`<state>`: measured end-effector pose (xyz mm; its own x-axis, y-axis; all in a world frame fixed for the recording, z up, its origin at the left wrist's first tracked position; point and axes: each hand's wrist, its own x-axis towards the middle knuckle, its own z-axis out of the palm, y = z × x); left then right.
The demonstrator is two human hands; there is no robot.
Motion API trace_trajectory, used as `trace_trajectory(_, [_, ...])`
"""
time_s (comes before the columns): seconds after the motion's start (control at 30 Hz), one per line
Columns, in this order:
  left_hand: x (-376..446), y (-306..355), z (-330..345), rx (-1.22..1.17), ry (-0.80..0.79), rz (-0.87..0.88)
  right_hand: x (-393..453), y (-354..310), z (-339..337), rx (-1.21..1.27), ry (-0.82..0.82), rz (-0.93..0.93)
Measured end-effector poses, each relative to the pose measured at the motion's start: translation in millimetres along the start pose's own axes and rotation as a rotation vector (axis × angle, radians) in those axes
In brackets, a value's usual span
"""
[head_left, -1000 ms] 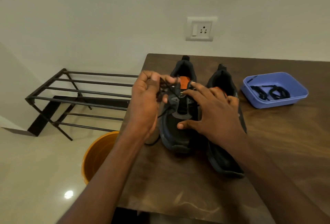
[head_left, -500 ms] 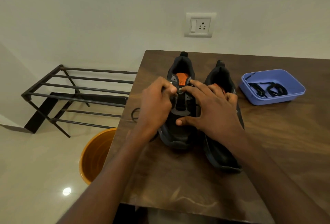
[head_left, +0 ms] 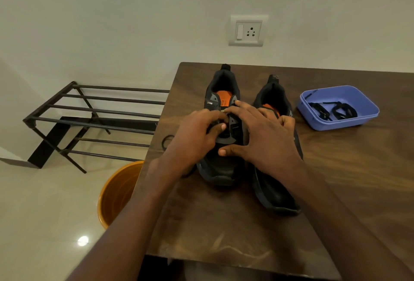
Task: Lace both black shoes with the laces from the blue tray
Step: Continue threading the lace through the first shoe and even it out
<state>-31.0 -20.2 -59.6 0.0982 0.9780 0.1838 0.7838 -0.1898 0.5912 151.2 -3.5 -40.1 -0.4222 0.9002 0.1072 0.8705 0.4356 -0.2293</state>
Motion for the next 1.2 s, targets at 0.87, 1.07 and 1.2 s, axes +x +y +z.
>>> trace_trajectory(0.87, [-15, 0, -24, -0.091, 0.063, -0.101, 1, -1, -1, 0.016, -0.035, 0.004])
trace_trajectory(1.07, [-25, -4, -33, 0.066, 0.135, -0.311, 0, -13, 4, 0.08, 0.111, 0.001])
trace_trajectory(1.2, [-22, -9, -26, 0.27, 0.258, -0.28, 3, -30, 11, -0.001, 0.126, 0.082])
